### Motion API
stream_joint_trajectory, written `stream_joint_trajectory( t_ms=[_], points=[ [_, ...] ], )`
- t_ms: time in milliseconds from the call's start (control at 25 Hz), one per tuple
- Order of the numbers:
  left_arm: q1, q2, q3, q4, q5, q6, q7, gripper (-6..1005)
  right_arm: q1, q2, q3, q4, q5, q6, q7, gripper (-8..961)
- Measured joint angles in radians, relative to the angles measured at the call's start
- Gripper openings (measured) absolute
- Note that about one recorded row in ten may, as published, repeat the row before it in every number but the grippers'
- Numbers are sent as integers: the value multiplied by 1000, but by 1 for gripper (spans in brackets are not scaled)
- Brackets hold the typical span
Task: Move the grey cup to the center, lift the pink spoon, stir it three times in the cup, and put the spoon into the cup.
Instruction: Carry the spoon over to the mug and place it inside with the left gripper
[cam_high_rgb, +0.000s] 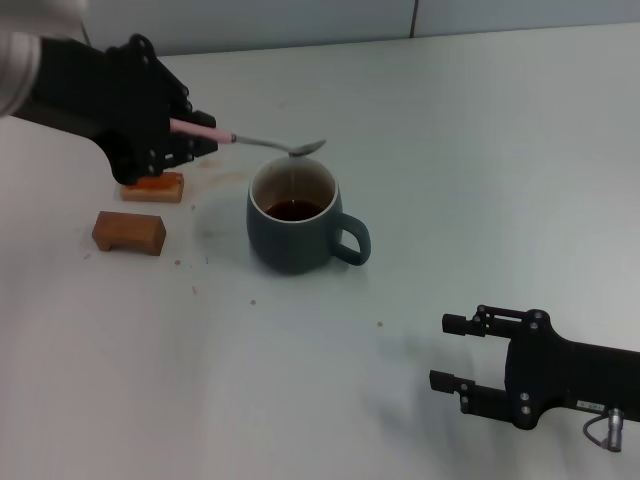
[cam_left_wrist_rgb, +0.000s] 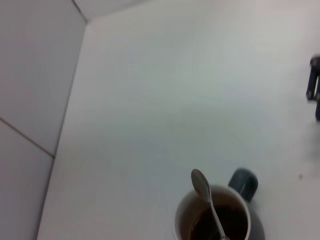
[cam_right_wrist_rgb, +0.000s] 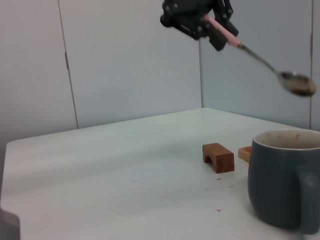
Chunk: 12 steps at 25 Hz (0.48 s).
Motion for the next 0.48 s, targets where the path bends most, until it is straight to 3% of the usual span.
stream_joint_trajectory(
  t_ms=[480],
  points=[
    [-28,-4,208,16,163,-49,-54,144,-3,0,0,0,-2,0,0,638]
  ],
)
